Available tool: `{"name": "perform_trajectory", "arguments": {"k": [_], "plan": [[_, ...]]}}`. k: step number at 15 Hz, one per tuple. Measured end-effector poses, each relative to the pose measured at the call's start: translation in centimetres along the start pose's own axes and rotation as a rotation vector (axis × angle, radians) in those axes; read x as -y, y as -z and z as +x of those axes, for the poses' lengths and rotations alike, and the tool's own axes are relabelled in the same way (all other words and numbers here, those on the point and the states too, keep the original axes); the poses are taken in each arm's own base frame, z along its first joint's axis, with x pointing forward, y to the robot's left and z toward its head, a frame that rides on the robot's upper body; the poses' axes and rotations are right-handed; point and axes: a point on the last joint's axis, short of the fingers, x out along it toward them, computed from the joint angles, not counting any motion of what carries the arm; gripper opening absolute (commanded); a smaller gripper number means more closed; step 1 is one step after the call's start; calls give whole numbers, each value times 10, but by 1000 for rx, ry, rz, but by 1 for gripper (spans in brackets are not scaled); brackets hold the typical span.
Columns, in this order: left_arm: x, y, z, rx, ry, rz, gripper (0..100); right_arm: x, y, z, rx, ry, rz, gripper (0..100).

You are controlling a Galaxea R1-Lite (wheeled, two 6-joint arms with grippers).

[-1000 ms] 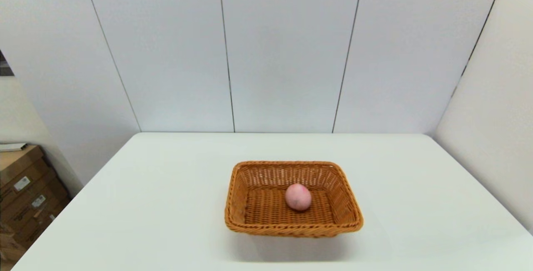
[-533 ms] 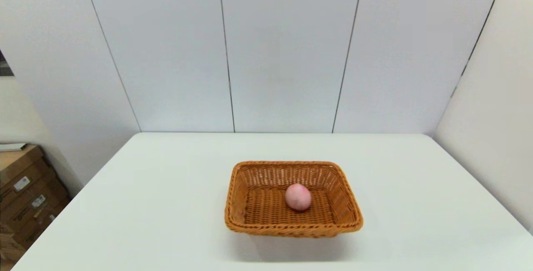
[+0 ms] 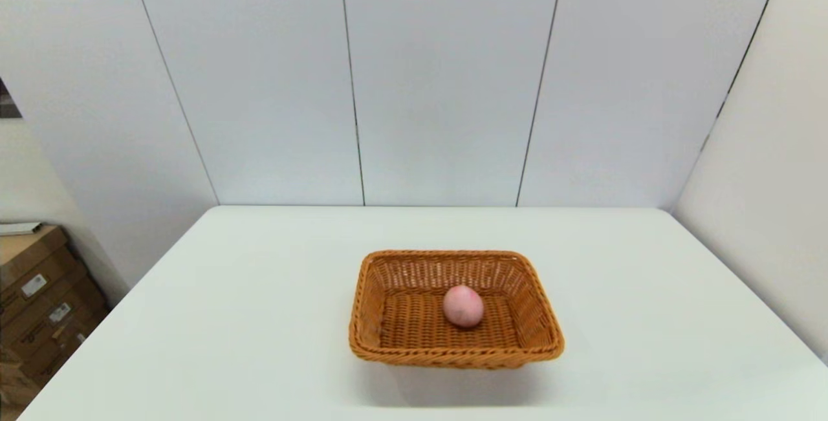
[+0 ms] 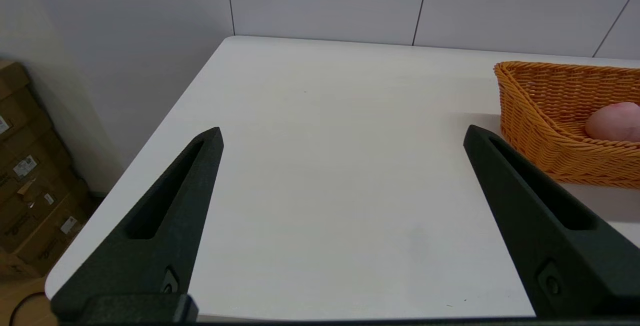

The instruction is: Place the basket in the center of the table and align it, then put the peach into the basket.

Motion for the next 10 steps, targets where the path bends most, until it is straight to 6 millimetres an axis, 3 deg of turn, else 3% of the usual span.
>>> {"name": "perform_trajectory", "arguments": {"k": [10], "plan": [[0,0,0,0,0,0,100,0,0,0,0,1,1,100]]}}
